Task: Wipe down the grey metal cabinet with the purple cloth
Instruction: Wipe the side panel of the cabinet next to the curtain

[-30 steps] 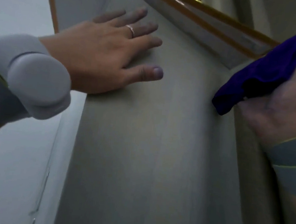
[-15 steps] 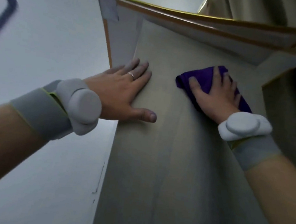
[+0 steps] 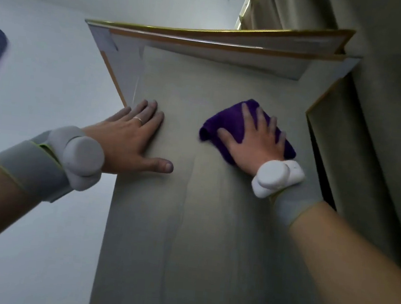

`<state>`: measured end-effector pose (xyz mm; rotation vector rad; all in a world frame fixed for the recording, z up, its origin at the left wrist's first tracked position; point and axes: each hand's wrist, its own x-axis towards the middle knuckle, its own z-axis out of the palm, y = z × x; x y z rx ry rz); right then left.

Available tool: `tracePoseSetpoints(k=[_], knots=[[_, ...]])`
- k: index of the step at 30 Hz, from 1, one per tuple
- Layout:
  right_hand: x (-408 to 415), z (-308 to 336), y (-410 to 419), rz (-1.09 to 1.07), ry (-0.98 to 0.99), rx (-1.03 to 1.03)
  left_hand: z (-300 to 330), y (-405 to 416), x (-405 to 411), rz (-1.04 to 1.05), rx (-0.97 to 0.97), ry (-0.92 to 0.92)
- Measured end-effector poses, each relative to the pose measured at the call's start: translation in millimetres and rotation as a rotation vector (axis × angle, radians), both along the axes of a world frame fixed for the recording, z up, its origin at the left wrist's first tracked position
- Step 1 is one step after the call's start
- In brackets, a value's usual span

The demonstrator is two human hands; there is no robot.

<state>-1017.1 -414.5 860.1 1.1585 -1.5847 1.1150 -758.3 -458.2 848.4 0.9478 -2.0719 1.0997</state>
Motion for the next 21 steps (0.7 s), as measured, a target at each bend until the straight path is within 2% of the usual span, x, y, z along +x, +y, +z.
tracePoseSetpoints(k=[4, 10, 21], knots=[[-67.8, -14.3, 31.8, 0.007, -0.219, 0.011, 1.0, -3.9, -2.5, -0.035, -0.016, 0.004], [-55.2, -10.0, 30.7, 0.001, -0.242, 0.008, 2.3, -11.6, -6.5, -0.089, -0.042, -0.007], [63.9, -6.2, -16.6, 0.036, 0.143, 0.058, 1.2, -20.2, -4.9, -0.125, -0.056, 0.014]])
